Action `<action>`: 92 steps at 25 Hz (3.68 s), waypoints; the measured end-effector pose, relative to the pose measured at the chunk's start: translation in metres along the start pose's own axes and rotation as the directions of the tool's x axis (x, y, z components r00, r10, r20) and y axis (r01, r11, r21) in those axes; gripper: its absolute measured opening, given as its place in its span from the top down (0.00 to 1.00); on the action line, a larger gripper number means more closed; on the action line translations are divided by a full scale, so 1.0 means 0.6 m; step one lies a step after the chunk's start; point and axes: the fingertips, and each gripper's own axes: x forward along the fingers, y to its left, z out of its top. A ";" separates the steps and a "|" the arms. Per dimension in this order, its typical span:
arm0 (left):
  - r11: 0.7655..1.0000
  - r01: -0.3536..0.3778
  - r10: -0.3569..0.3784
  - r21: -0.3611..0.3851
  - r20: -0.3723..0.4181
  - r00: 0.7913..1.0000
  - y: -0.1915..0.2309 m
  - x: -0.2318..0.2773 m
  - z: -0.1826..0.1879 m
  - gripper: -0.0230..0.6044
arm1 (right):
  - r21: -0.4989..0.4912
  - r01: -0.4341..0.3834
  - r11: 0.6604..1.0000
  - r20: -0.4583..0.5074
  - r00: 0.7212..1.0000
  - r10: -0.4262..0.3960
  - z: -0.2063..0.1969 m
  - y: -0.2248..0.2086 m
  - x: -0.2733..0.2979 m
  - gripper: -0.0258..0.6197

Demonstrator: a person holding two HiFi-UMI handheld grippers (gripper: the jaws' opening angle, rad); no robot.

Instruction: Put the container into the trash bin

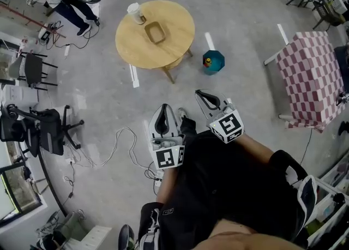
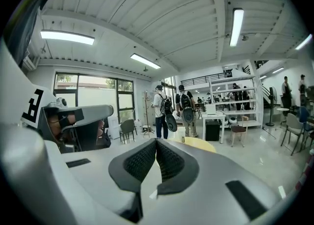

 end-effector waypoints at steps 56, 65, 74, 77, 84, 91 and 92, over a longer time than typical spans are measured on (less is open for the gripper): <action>0.993 -0.108 0.100 -0.056 -0.140 0.985 0.435 0.526 -0.087 0.95 | -0.348 -0.509 0.787 -0.761 0.644 0.079 -0.282 -0.271 0.717 0.91; 0.987 -0.145 0.131 -0.067 -0.179 0.975 0.467 0.562 -0.103 0.95 | -0.430 -0.656 0.620 -0.849 0.528 -0.032 -0.413 -0.299 0.778 0.77; 0.980 -0.184 0.165 -0.075 -0.208 0.964 0.481 0.568 -0.120 0.95 | -0.383 -0.694 0.609 -0.883 0.468 -0.023 -0.479 -0.303 0.807 0.78; 0.978 -0.194 0.175 -0.074 -0.210 0.962 0.487 0.565 -0.120 0.95 | -0.389 -0.699 0.600 -0.886 0.463 -0.035 -0.489 -0.303 0.814 0.82; 0.975 -0.210 0.191 -0.071 -0.211 0.959 0.489 0.550 -0.120 0.95 | -0.402 -0.703 0.586 -0.881 0.472 -0.038 -0.494 -0.296 0.817 0.88; 0.977 -0.203 0.188 -0.070 -0.184 0.965 0.477 0.522 -0.109 0.95 | -0.423 -0.665 0.616 -0.859 0.511 -0.038 -0.463 -0.287 0.795 0.89; 0.977 -0.201 0.186 -0.070 -0.179 0.966 0.474 0.515 -0.107 0.95 | -0.427 -0.659 0.620 -0.855 0.516 -0.041 -0.459 -0.285 0.789 0.89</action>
